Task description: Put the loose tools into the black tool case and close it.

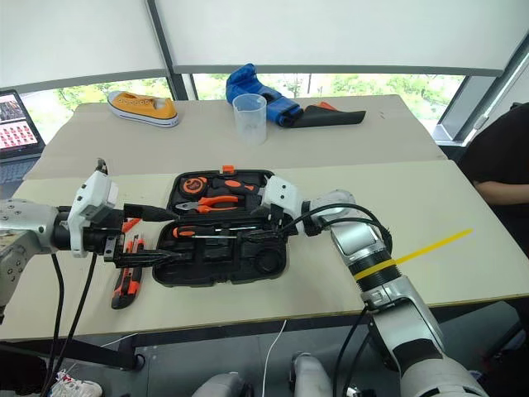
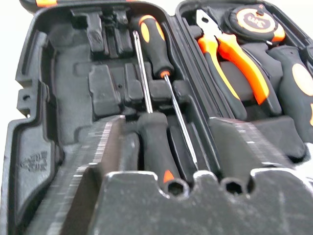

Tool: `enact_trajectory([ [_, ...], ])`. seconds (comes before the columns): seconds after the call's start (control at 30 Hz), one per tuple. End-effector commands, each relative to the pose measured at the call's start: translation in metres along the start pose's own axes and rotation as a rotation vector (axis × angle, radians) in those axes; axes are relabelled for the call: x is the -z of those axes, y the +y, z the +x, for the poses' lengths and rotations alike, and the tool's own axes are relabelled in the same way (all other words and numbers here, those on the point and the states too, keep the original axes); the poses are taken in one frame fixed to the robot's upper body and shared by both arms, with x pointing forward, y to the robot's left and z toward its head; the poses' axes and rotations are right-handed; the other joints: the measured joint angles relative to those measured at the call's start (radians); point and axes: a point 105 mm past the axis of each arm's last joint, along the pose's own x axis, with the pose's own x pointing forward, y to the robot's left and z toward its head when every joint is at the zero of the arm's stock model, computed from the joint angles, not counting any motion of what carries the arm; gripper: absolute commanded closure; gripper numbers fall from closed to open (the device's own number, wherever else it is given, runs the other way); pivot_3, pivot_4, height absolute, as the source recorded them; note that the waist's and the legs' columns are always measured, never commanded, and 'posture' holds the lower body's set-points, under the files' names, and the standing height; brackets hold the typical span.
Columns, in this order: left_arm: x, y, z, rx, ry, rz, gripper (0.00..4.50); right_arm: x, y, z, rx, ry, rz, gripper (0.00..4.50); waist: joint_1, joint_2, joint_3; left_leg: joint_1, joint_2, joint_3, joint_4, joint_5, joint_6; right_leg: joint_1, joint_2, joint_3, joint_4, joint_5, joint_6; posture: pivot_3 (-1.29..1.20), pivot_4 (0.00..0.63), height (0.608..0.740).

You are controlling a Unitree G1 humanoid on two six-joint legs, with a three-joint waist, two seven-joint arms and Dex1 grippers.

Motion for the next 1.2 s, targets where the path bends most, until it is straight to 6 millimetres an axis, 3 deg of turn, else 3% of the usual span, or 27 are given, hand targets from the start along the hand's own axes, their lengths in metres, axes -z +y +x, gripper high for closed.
enact_trajectory([
  [0.03,-0.007,0.001,-0.001,-0.008,-0.010,0.053,0.00,-0.015,-0.003,0.005,0.004,-0.031,-0.039,3.15,-0.001,0.000,0.000,0.000,0.000,0.000,0.000,0.000,0.000,0.000,0.000,0.000,0.000,0.000,0.000,0.00,0.150,0.724],
  [0.17,-0.004,0.002,-0.002,-0.018,-0.002,0.049,0.00,-0.007,-0.002,0.018,0.006,0.008,-0.042,4.47,-0.002,0.000,0.000,0.000,0.000,0.000,0.000,0.000,0.000,-0.001,0.000,0.000,0.000,0.000,0.000,0.00,0.150,0.724],
  [0.5,-0.002,0.003,-0.004,-0.035,0.004,0.046,0.00,0.042,0.023,0.038,-0.078,0.209,-0.055,4.47,-0.006,0.001,-0.001,0.001,0.000,0.000,0.000,0.000,0.000,-0.001,0.000,0.000,0.001,0.000,0.000,0.00,0.150,0.724],
  [0.57,-0.001,0.003,-0.004,-0.039,0.005,0.044,0.00,0.043,0.025,0.038,-0.080,0.205,-0.064,4.47,-0.006,0.001,-0.001,0.002,0.000,0.000,0.000,0.000,0.000,0.001,0.001,0.000,0.001,0.000,0.000,0.00,0.150,0.724],
  [0.63,0.001,0.004,-0.005,-0.045,0.009,0.039,0.00,0.033,0.022,0.038,-0.060,0.164,-0.060,4.47,-0.006,0.001,-0.001,0.003,0.000,0.000,0.000,0.000,0.000,0.002,0.001,0.000,0.001,0.000,0.000,0.00,0.150,0.724],
  [0.7,0.006,0.006,-0.007,-0.065,0.020,0.029,0.00,0.010,0.012,0.034,-0.016,0.070,-0.052,4.47,-0.005,0.001,-0.001,0.004,0.000,0.000,0.000,0.000,0.000,0.003,0.001,0.000,0.001,0.000,0.000,0.00,0.150,0.724],
  [0.83,0.018,0.015,-0.019,-0.170,0.032,-0.014,0.00,-0.042,0.003,0.005,0.017,-0.147,0.008,4.47,-0.005,0.001,-0.001,0.001,0.000,0.000,0.000,0.000,0.000,0.000,0.001,0.000,0.001,0.000,0.000,0.00,0.150,0.724],
  [0.97,0.048,0.010,-0.049,-0.291,0.097,-0.136,0.00,-0.077,0.007,-0.041,0.014,-0.322,0.106,3.40,-0.004,0.001,-0.001,-0.003,-0.001,0.000,0.000,0.000,0.000,-0.009,0.000,-0.001,0.010,0.002,-0.003,0.00,0.150,0.724],
  [1.07,0.078,0.003,-0.089,-0.475,0.147,-0.227,0.00,-0.075,0.010,-0.071,0.069,-0.368,0.149,2.33,-0.005,0.001,-0.001,-0.001,-0.001,-0.001,-0.003,-0.001,-0.001,-0.009,0.000,-0.002,0.008,0.002,-0.003,0.00,0.150,0.724],
  [1.2,0.112,-0.005,-0.139,-0.702,0.201,-0.305,0.00,-0.066,0.030,-0.095,0.054,-0.360,0.160,0.98,0.002,0.001,-0.001,0.001,-0.001,-0.001,-0.010,-0.001,-0.001,-0.009,0.001,-0.002,-0.001,0.003,-0.005,0.00,0.150,0.724],
])
